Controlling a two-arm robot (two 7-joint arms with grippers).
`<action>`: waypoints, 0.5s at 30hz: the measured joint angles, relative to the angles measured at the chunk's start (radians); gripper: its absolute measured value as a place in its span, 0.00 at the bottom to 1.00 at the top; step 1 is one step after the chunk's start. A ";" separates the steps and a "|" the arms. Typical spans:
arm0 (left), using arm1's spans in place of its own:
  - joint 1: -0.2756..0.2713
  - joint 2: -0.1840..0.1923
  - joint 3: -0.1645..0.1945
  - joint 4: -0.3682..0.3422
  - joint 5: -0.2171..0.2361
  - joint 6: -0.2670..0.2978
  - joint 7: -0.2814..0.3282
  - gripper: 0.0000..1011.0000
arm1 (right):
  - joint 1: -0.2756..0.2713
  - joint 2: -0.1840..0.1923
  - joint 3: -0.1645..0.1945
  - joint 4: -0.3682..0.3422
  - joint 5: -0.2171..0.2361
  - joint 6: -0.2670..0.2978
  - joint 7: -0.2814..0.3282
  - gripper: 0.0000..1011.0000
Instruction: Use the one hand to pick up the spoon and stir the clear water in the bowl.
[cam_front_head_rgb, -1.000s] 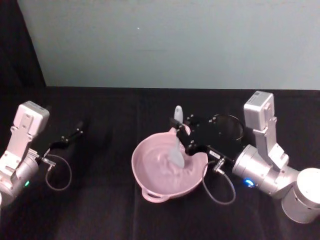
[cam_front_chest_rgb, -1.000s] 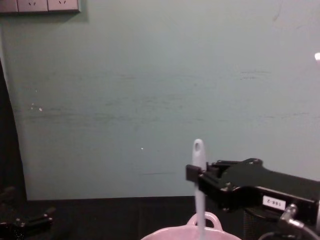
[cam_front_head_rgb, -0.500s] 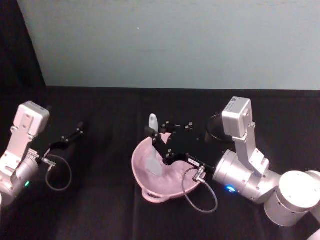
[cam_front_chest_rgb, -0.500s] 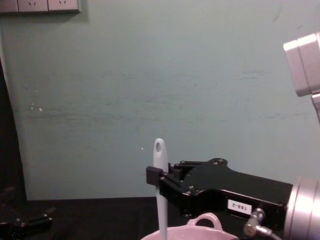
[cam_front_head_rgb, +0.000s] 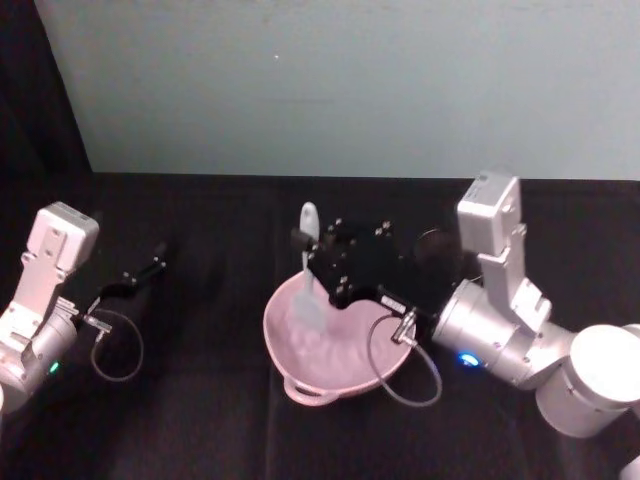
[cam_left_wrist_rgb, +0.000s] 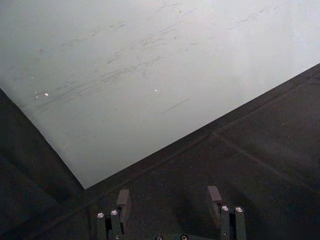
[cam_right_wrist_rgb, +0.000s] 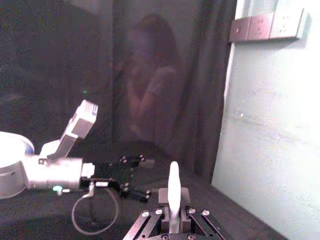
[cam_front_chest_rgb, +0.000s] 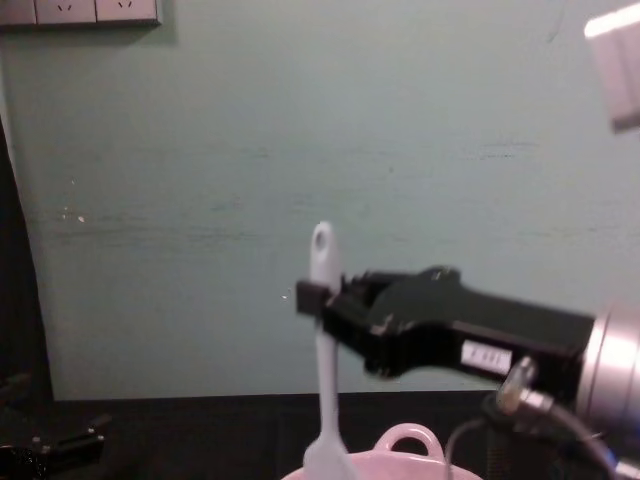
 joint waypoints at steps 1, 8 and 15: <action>0.000 0.000 0.000 0.000 0.000 0.000 0.000 0.99 | 0.000 0.003 0.004 -0.005 0.005 0.003 0.000 0.12; 0.000 0.000 0.000 0.000 0.000 0.000 0.000 0.99 | 0.012 0.044 0.054 -0.068 0.066 0.050 0.001 0.12; 0.000 0.000 0.000 0.000 0.000 0.000 0.000 0.99 | 0.027 0.077 0.080 -0.087 0.101 0.087 0.000 0.12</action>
